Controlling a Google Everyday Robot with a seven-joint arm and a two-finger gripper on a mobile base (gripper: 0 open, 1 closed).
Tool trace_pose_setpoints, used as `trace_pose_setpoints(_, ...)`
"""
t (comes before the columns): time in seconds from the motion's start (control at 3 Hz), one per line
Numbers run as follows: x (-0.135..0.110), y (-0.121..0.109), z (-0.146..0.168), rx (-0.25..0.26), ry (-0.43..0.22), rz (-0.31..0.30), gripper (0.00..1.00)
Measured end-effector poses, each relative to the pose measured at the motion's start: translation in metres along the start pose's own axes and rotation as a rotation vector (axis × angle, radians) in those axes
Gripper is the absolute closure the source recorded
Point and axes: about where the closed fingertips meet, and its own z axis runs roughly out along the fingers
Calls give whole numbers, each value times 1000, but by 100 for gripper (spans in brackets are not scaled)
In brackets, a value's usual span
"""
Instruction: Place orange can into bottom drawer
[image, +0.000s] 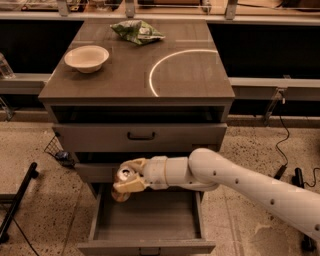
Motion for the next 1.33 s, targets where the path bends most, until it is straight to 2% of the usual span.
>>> trace_pose_setpoints(0.33, 32, 21, 46, -71, -24, -14, 100)
trace_pose_setpoints(0.67, 38, 24, 52, -82, -30, -7, 100)
trace_pose_setpoints(1.0, 49, 23, 55, -55, -4, -19, 100)
trace_pose_setpoints(1.33, 90, 11, 66, 15, 40, -93, 100)
